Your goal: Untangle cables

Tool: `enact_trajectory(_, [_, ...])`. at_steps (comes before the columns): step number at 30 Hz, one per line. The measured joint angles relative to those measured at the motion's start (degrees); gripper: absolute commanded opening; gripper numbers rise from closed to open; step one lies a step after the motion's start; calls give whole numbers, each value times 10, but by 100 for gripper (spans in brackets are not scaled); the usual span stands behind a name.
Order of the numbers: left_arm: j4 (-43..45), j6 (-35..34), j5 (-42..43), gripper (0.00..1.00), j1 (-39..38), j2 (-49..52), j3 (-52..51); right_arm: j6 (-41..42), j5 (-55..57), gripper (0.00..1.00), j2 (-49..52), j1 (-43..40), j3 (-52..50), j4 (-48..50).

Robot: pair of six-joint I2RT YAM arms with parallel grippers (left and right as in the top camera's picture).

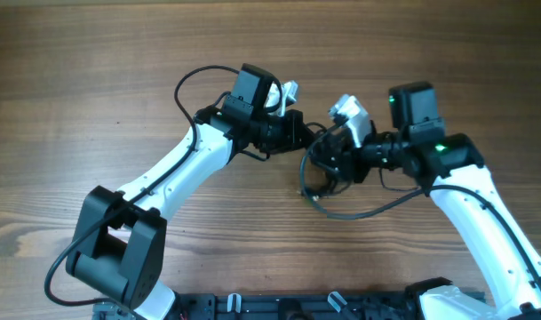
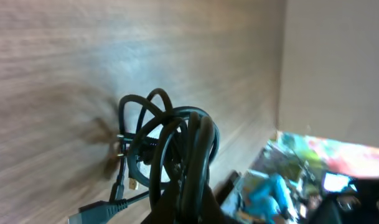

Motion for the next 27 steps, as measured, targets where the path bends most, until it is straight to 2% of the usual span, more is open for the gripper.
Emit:
enact_trajectory(5, [-26,15,47,4,42,0,0,6,55,40,2,3,0,6])
enact_trajectory(9, [-27,22,82,4,76,0,0,12,58,36,36,3,0,12])
enact_trajectory(15, [-27,25,96,4,76,0,0,14,-8,36,82,3,0,46])
enact_trajectory(20, [-27,26,101,4,76,0,0,15,-34,28,84,3,0,55])
enact_trajectory(27, [-30,26,100,4,76,0,0,17,-40,22,109,3,0,59])
